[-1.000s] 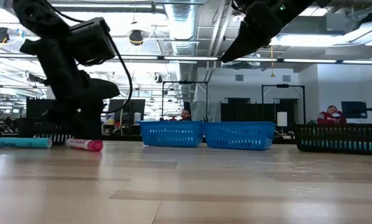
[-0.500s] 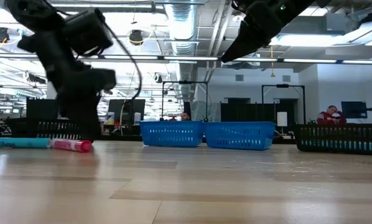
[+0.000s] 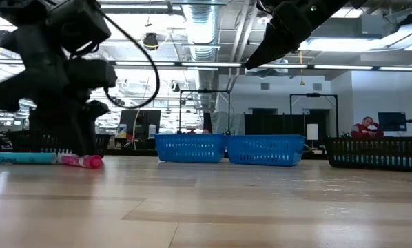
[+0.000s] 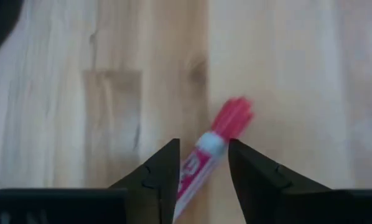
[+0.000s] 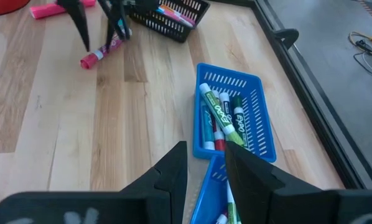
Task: Pick & Place Markers
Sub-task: Put the pink solvent marker into the left blue bin, then put the light blue highlighter into the right black bin
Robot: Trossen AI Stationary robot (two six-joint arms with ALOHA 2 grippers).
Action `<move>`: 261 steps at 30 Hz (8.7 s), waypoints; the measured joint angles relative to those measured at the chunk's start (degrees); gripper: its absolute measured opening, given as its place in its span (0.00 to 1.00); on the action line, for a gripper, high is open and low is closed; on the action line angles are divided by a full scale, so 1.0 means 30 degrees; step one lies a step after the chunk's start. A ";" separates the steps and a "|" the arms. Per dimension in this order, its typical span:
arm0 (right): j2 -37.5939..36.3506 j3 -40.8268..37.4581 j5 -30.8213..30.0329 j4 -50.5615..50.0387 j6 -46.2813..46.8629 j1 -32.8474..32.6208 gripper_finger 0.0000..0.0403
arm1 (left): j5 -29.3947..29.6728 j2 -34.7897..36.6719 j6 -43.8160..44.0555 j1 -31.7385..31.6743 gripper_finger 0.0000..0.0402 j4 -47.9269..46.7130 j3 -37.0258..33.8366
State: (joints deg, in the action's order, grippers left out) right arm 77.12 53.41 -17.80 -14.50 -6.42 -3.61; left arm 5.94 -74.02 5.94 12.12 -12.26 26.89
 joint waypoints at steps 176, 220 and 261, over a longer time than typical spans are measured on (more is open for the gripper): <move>0.0000 -0.0087 0.0553 0.0173 0.3650 0.1234 0.24 | 0.5232 0.3459 0.9660 0.2251 0.15 -0.8643 0.1341; 0.9311 0.3038 0.7016 1.5984 -0.1376 0.1202 0.24 | 0.7503 0.3303 -0.6333 0.0941 0.19 1.2103 0.1701; 0.0784 0.3053 -0.3051 -0.2316 0.3425 0.0101 0.17 | 0.8031 0.3294 -0.5305 0.0700 0.35 1.2289 0.1156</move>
State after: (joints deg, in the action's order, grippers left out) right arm 79.47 62.57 -26.95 -21.45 3.86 -3.31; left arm 30.03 -64.14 -9.98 14.22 24.61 30.35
